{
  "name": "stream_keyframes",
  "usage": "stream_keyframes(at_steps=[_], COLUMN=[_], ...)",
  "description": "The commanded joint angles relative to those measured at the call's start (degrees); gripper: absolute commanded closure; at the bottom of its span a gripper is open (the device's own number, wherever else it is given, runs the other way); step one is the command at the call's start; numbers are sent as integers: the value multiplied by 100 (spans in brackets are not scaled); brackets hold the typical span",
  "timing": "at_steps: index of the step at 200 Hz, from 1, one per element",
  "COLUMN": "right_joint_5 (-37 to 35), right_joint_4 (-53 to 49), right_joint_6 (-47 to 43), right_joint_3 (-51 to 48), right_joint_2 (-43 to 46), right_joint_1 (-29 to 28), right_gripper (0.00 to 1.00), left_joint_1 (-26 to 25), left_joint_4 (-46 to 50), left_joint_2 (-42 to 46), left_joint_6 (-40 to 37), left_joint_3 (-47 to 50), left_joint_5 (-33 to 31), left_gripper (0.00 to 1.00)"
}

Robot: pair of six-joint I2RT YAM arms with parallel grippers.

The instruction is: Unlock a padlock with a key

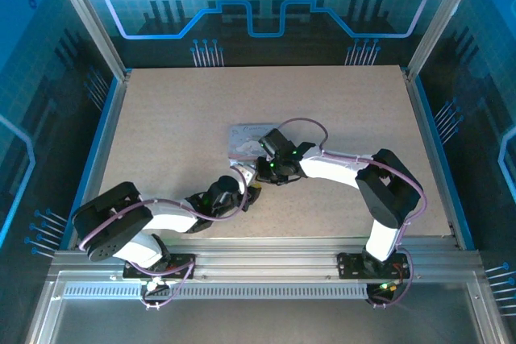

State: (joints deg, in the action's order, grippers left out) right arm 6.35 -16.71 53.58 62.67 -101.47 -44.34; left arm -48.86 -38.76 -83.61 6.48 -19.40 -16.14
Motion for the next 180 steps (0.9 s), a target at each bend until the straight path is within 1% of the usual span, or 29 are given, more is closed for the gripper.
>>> stream_keyframes(at_steps=[1,22,35,76,114,156,180], right_joint_5=[-160,-175,-161,-391,-504,-66,86], right_joint_4=[-93,-246,-375,-764,-821,-255,-73], right_joint_6=[-388,-753,-1054,-1773,-2124,-2418,-2595], right_joint_3=[-11,33,117,319,272,-188,-306], right_joint_2=[333,404,400,409,472,697,682], right_joint_1=[28,111,150,231,294,527,626], right_gripper=[100,100,100,100,100,100,100], left_joint_1=[26,26,26,34,77,287,544], left_joint_4=[69,163,267,846,1248,1718,1793], left_joint_2=[186,337,460,984,1598,2026,2038], left_joint_6=[103,149,146,125,363,726,1004], left_joint_3=[24,54,70,131,334,410,398], left_joint_5=[110,151,172,208,217,334,645], left_gripper=[54,50,46,40,39,40,43])
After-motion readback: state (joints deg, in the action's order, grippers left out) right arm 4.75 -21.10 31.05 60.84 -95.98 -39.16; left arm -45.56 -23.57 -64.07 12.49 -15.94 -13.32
